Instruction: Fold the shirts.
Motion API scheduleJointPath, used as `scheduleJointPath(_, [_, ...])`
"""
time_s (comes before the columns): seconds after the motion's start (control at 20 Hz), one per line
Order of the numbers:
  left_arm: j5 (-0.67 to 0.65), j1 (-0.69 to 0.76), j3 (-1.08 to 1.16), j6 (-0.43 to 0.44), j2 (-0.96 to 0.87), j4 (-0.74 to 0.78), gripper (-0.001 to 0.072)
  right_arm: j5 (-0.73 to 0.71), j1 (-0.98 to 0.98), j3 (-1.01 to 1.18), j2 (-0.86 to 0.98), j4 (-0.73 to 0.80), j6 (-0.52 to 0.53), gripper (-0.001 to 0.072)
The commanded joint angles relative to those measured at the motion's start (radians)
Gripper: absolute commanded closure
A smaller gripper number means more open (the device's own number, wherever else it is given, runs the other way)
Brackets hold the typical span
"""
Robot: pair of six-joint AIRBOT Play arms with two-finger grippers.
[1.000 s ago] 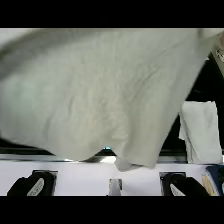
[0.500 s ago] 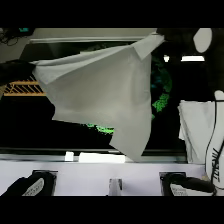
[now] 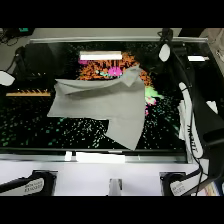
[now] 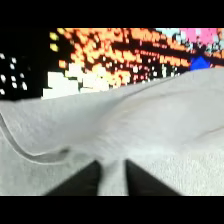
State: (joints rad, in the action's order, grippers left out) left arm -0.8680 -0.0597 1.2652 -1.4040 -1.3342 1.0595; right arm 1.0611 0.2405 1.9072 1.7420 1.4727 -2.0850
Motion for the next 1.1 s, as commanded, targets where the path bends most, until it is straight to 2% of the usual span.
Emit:
scheduleJointPath(0.0, [-0.081,-0.014,0.000,-0.026,-0.067,-0.016,0.0275,0.077,-0.010,0.000,0.026,-0.008,0.043,0.0279])
scheduleJointPath(0.05, [-0.134,-0.039,0.008,-0.027,-0.067,0.022,0.0254,0.112,-0.026,0.000,0.010,0.008,0.098,0.0229])
scheduleJointPath(0.15, [-0.269,-0.119,0.040,-0.059,-0.067,0.130,0.0225,0.252,-0.090,0.000,-0.014,0.014,0.240,0.0230])
scheduleJointPath(0.2, [-0.336,-0.170,0.047,-0.068,-0.067,0.170,0.0153,0.373,-0.138,0.000,-0.018,0.003,0.296,0.0231])
scheduleJointPath(0.3, [-0.428,-0.285,0.022,-0.068,-0.069,0.198,0.0139,0.535,-0.224,-0.031,-0.025,-0.042,0.375,0.0233])
scheduleJointPath(0.35, [-0.439,-0.335,-0.009,-0.068,-0.069,0.192,0.0139,0.562,-0.255,-0.070,-0.042,-0.072,0.402,0.0234])
scheduleJointPath(0.5, [-0.413,-0.425,-0.128,-0.041,-0.077,0.172,0.0098,0.518,-0.288,-0.267,-0.143,-0.129,0.441,0.0235])
scheduleJointPath(0.7, [-0.320,-0.426,-0.193,0.005,-0.136,0.046,0.0098,0.482,-0.285,-0.477,-0.240,-0.193,0.494,0.0235])
scheduleJointPath(1.05, [-0.212,-0.410,-0.192,0.005,-0.242,-0.069,0.0105,0.479,-0.285,-0.523,-0.268,-0.193,0.500,0.0235])
